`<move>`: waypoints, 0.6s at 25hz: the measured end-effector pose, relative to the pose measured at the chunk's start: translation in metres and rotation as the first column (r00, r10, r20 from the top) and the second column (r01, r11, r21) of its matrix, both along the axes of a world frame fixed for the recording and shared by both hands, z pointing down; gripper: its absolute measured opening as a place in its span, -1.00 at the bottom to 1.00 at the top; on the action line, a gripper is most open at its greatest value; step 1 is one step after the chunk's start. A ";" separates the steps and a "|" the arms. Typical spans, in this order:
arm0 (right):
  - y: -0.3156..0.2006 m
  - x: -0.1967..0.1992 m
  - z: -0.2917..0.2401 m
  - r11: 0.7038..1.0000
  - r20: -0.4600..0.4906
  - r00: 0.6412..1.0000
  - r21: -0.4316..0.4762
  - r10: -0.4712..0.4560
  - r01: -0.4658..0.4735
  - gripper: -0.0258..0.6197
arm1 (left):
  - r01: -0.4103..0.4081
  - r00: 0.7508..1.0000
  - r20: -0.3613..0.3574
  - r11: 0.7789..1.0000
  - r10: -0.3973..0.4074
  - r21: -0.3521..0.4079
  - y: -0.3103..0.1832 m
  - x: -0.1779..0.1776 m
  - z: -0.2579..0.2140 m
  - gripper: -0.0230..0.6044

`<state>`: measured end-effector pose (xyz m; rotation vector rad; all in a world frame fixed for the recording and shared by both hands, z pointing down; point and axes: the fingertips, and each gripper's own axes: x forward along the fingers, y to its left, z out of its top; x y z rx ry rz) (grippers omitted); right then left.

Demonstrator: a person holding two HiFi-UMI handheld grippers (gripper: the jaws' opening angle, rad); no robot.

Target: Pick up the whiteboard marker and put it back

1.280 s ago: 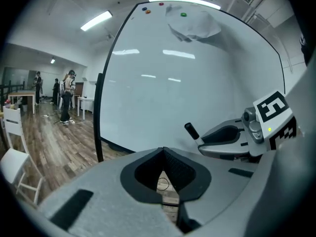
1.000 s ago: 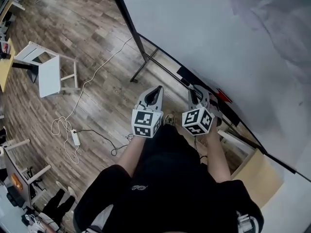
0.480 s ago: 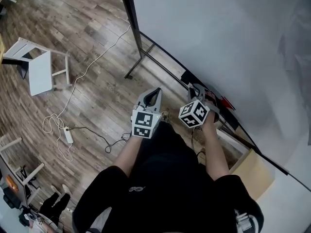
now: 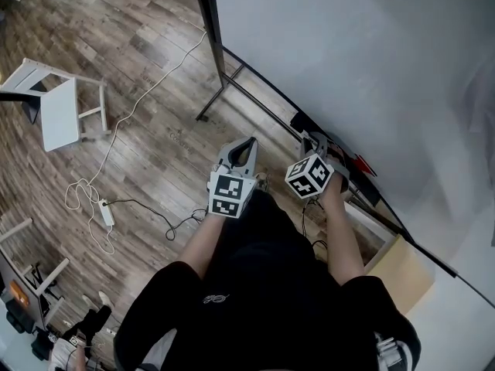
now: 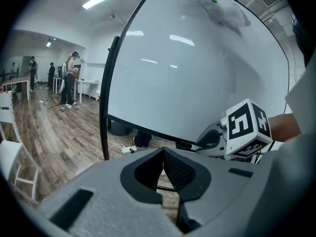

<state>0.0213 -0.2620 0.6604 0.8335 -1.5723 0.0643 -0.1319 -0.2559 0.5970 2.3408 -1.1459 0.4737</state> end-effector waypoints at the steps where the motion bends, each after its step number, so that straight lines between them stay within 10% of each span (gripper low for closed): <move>1: 0.000 0.001 0.001 1.000 -0.002 1.000 -0.003 0.001 -0.001 -0.76 | -0.006 1.000 0.000 1.000 0.006 0.001 0.000 0.002 0.000 -0.91; 15: -0.007 -0.001 0.010 0.998 0.032 0.999 -0.060 0.031 -0.029 -0.75 | 0.000 1.000 0.008 1.000 0.000 -0.011 -0.009 -0.002 0.007 -0.91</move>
